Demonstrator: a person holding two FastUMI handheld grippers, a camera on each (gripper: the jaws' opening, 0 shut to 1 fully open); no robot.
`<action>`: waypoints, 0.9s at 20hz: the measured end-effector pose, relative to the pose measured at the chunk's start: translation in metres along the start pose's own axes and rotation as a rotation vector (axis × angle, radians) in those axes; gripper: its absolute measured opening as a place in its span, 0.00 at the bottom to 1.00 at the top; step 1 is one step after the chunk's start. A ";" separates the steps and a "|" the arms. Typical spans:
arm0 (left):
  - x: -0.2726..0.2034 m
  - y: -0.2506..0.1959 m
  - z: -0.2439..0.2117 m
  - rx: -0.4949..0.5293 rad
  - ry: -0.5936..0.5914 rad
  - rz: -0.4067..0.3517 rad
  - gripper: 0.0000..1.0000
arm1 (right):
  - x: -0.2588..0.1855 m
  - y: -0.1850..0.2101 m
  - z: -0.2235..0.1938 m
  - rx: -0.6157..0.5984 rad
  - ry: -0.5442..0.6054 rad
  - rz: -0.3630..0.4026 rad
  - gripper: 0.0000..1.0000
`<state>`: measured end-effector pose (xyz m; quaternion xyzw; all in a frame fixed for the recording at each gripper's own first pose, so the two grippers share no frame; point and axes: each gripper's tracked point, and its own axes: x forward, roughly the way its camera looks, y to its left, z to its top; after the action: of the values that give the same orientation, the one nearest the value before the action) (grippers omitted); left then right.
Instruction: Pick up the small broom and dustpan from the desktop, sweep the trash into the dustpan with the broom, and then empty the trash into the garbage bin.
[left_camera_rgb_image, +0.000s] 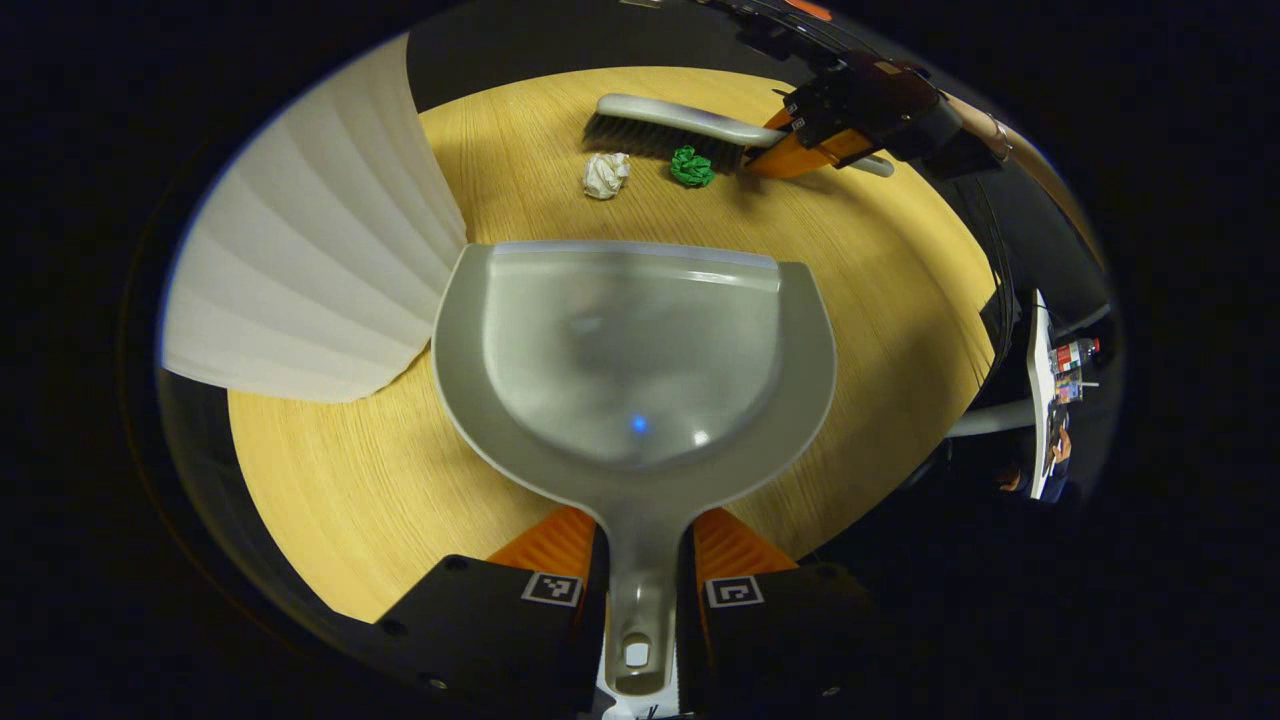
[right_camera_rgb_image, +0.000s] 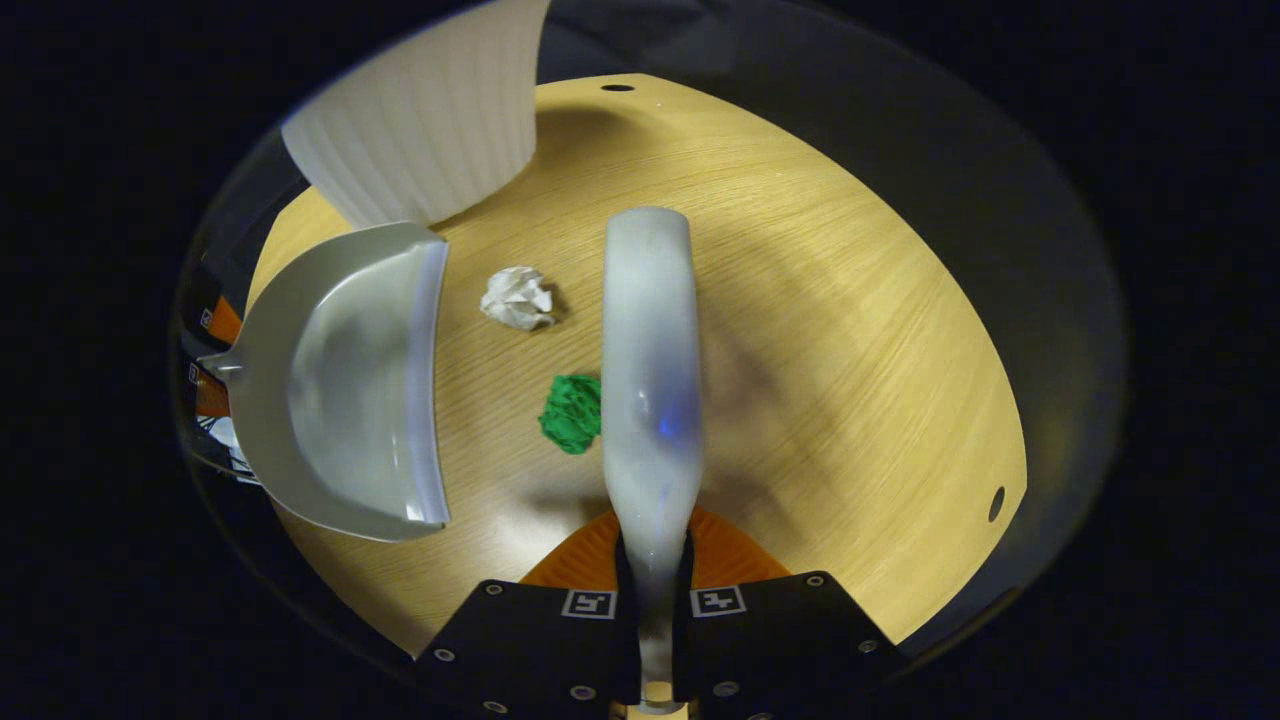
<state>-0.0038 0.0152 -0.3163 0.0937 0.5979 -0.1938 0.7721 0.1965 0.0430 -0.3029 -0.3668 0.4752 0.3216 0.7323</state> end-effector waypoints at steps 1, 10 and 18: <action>0.000 0.000 0.000 0.001 -0.001 -0.001 0.30 | 0.001 0.011 0.001 -0.020 0.004 0.029 0.12; 0.003 -0.003 -0.007 0.004 -0.018 0.001 0.30 | -0.027 0.083 0.002 -0.152 0.053 0.249 0.12; 0.002 -0.007 -0.007 0.021 -0.102 0.022 0.30 | -0.026 0.029 0.012 0.019 0.046 0.155 0.12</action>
<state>-0.0123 0.0114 -0.3190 0.0984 0.5547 -0.1963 0.8026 0.1696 0.0648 -0.2818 -0.3293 0.5220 0.3643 0.6974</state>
